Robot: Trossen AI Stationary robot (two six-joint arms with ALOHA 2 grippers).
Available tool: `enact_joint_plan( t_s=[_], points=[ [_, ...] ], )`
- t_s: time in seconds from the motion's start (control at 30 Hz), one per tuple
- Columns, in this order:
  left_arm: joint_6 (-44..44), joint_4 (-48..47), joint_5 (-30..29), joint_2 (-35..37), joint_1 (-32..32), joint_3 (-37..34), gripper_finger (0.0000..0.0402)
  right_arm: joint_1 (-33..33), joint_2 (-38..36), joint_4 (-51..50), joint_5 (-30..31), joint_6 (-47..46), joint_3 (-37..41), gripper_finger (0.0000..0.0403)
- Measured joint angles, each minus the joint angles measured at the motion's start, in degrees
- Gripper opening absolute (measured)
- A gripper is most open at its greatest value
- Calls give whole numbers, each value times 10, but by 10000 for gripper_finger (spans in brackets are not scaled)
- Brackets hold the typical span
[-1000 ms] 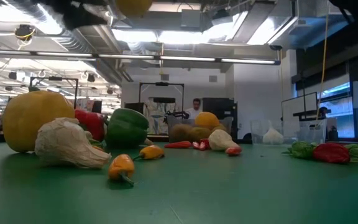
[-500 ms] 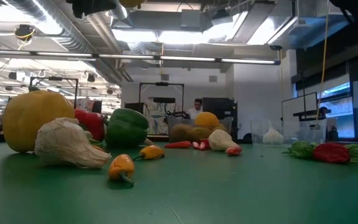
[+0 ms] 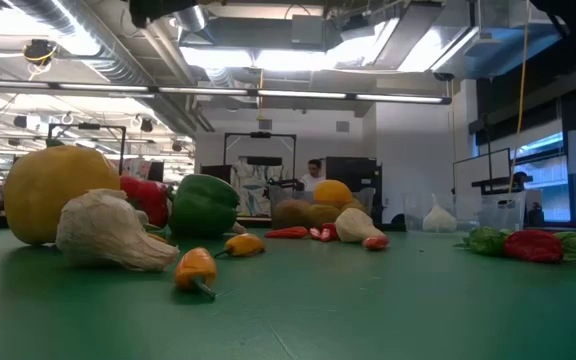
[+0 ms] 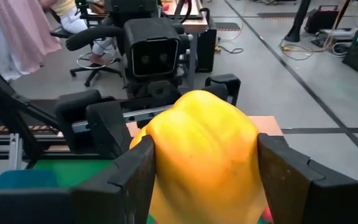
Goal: Sort produce into baskets
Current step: Put the yellow bell pepper into the light blue bin
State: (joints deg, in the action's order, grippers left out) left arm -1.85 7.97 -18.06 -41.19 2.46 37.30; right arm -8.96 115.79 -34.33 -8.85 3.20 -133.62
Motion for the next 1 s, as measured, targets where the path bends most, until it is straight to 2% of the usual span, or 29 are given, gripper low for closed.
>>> enact_joint_plan(
  t_s=[0.43, 0.63, 1.0],
  points=[
    [-9, 54, 6, -1, 16, -1, 322, -1, 0, 13, 2, 0, -2, 225],
    [5, 116, 9, -2, 21, -1, 322, -2, -1, 36, 2, -2, -2, 225],
    [-15, 122, 3, -32, 29, -1, 322, -2, 1, 42, -10, 4, 0, 225]
  ],
)
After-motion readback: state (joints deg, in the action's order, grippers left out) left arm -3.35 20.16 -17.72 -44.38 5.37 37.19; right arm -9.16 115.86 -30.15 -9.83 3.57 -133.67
